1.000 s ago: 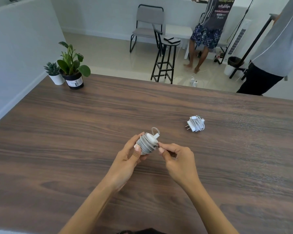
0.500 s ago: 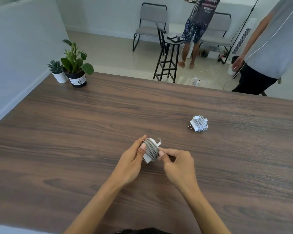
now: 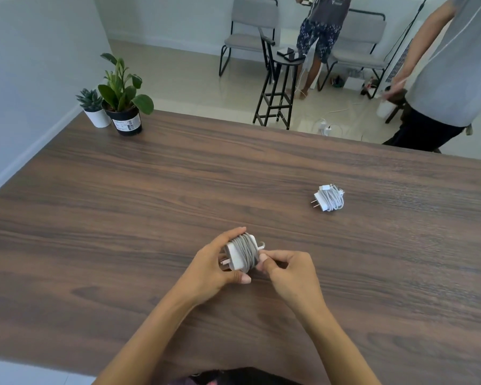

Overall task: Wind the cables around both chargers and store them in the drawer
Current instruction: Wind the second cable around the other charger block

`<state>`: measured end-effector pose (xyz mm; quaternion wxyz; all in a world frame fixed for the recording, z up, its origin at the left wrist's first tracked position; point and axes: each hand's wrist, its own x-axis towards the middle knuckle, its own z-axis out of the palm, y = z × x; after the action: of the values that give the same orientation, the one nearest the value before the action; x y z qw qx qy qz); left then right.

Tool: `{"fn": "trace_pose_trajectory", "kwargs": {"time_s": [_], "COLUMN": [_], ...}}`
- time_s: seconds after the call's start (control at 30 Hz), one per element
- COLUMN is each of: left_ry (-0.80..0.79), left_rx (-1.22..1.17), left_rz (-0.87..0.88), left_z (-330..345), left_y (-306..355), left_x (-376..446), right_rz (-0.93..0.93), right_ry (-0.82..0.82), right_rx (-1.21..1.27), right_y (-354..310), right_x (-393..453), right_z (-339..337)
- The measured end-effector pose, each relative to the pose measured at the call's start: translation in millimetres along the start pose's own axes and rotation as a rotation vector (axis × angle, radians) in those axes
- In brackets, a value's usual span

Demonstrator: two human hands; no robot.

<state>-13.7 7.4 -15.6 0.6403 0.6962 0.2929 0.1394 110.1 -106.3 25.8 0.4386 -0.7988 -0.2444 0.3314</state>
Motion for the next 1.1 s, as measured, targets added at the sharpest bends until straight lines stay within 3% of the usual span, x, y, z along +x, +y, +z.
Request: {"fn": "trace_pose_trajectory", "kwargs": {"time_s": [0.23, 0.57, 1.1], "left_ry": [0.038, -0.058, -0.037], "left_rx": [-0.007, -0.143, -0.167], "left_rz": [0.039, 0.055, 0.082], "left_z": [-3, -11, -15], "left_y": [9, 30, 44], "left_x": [1, -2, 2], "right_rz": [-0.025, -0.281, -0.253], "right_ry": [-0.092, 0.1, 0.127], "right_rx": [0.229, 0.281, 0.511], "right_y": [-5, -12, -28], "right_x": [-3, -2, -3], "right_z": [-8, -18, -15]}}
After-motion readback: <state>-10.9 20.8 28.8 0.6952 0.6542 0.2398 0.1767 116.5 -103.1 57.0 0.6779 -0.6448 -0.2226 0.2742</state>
